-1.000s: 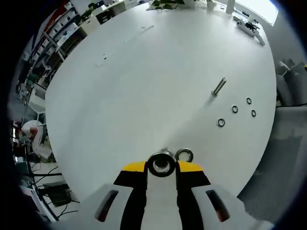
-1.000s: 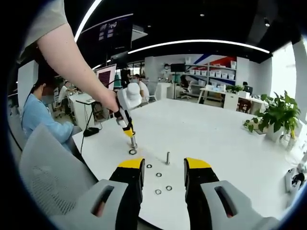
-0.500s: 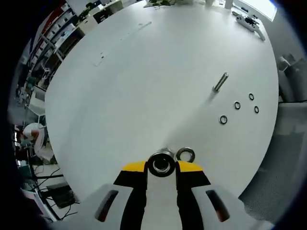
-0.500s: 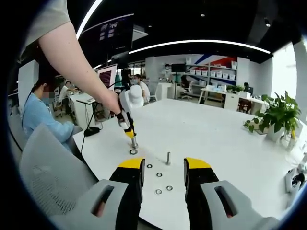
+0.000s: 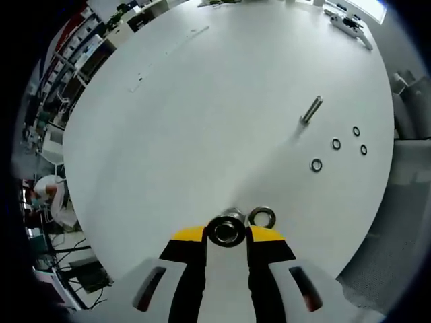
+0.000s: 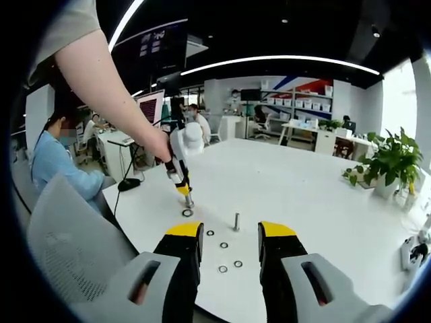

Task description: Place the washer onto the threaded stud by aligning its center hole with the stud, sliding it down to the base, and recovering from edge contact or off-axis alignment until the washer reaches the visible bottom stop.

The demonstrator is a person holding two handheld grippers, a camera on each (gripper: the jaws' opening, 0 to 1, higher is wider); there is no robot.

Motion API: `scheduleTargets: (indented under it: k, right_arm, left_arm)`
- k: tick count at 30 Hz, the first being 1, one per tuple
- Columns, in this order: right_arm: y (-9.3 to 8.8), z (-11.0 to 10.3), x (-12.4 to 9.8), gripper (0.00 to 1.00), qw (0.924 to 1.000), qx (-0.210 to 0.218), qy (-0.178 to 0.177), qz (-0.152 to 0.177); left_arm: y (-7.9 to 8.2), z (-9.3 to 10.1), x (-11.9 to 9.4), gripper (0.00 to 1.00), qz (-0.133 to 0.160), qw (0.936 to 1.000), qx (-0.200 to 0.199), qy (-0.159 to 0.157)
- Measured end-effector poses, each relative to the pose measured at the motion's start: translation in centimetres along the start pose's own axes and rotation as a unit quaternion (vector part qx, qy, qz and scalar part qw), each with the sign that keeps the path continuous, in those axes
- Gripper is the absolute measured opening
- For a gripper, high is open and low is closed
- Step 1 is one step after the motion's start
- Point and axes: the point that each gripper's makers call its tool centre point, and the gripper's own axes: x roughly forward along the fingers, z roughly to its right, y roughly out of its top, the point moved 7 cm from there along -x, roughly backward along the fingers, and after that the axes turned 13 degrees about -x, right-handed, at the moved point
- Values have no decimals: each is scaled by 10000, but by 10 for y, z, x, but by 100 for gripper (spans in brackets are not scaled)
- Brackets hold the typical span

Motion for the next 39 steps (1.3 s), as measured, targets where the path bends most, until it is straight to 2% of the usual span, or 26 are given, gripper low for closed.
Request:
scheduleTargets:
  k: [33, 39]
  right_arm:
    - [-1, 1, 1, 35, 10000, 14, -8, -11]
    - [0, 1, 0, 35, 10000, 4, -5, 10]
  left_arm:
    - [-5, 0, -2, 21, 56, 9996, -273, -55]
    - [-5, 0, -8, 21, 164, 9985, -526, -81]
